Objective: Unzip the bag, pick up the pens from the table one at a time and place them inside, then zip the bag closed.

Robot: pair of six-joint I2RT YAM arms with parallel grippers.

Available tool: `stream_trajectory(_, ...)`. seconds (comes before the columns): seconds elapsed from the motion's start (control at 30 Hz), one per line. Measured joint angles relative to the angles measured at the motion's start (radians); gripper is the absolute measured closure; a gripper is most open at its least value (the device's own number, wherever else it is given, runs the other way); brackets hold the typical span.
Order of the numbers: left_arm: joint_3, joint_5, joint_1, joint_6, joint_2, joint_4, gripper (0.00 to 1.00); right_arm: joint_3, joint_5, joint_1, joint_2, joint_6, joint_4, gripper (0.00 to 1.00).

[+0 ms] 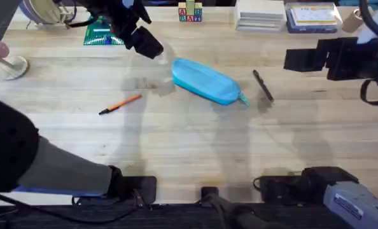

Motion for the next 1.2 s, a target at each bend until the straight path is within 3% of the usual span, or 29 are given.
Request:
stream_trajectory(0.23,0.0,0.038,0.0,0.026,0.007,0.022,0.01,0.0,0.0,0.0,0.0,0.0,0.0,0.005)
stream_trajectory(0.4,0.001,0.136,0.017,0.163,0.007,-0.024,0.01,0.0,0.0,0.0,0.0,0.0,0.0,0.005)
stream_trajectory(0.67,0.002,0.318,0.123,0.345,0.007,-0.069,0.01,0.0,0.0,0.0,0.0,0.0,0.0,0.005)
stream_trajectory(0.83,0.002,0.384,0.122,0.435,0.01,-0.073,0.01,0.0,0.0,0.0,0.0,0.0,0.0,0.005)
stream_trajectory(1.2,0.023,0.561,0.118,0.5,0.184,-0.056,0.01,0.0,0.0,0.0,0.0,0.0,0.0,0.004)
